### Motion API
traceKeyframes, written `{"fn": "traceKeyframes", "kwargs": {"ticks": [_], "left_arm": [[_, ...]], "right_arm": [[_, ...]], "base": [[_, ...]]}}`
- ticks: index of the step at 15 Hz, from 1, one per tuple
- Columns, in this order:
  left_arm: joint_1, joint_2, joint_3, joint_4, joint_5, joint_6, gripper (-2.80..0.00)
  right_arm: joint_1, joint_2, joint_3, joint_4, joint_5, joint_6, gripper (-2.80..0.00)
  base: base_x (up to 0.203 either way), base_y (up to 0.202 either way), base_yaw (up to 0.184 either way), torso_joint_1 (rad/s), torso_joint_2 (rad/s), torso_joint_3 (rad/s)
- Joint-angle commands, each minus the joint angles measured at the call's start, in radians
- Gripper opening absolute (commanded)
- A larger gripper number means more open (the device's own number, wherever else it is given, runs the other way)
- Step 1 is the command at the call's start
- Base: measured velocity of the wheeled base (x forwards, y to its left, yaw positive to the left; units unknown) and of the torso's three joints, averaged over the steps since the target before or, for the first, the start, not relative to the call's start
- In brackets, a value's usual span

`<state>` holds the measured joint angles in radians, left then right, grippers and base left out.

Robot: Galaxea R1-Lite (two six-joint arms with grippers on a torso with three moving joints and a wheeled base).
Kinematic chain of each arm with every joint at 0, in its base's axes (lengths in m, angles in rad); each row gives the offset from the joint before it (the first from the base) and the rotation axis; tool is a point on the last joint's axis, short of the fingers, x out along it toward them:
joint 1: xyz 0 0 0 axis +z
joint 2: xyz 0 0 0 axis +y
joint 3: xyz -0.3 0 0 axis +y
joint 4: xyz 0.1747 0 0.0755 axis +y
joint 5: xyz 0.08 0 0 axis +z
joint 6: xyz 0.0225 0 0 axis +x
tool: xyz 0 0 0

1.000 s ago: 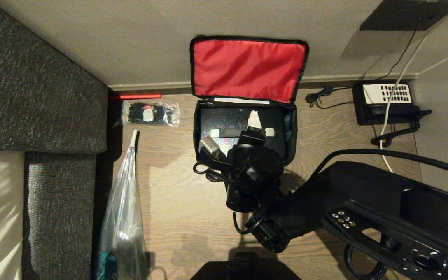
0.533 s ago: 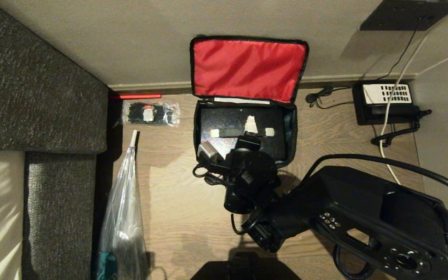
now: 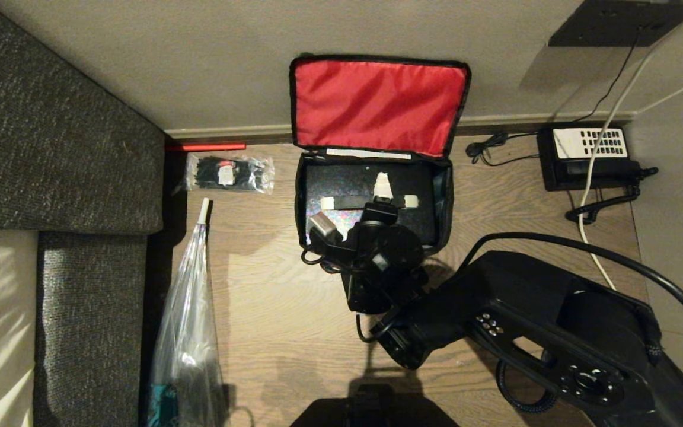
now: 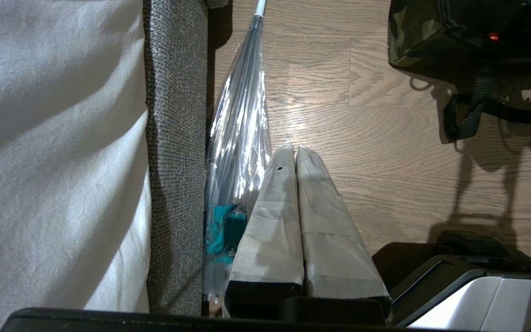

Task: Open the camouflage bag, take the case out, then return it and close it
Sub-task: Grip the handle

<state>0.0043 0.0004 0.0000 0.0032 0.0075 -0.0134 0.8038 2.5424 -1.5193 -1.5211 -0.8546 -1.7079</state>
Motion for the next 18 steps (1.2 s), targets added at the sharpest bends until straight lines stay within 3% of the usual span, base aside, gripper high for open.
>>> {"fn": "traceKeyframes", "kwargs": {"ticks": [1, 12, 18], "left_arm": [[0.0, -0.002, 0.003, 0.0, 0.0, 0.0, -2.8], [0.0, -0.002, 0.003, 0.0, 0.0, 0.0, -2.8], [0.0, -0.002, 0.003, 0.0, 0.0, 0.0, -2.8]], "right_arm": [[-0.023, 0.028, -0.032, -0.009, 0.035, -0.012, 0.0], [-0.097, 0.096, -0.179, -0.009, 0.129, -0.1, 0.0], [-0.1, 0.102, -0.183, -0.009, 0.133, -0.091, 0.0]], "base": [[0.0, 0.0, 0.0, 0.0, 0.0, 0.0], [0.0, 0.0, 0.0, 0.0, 0.0, 0.0], [0.0, 0.0, 0.0, 0.0, 0.0, 0.0]]}}
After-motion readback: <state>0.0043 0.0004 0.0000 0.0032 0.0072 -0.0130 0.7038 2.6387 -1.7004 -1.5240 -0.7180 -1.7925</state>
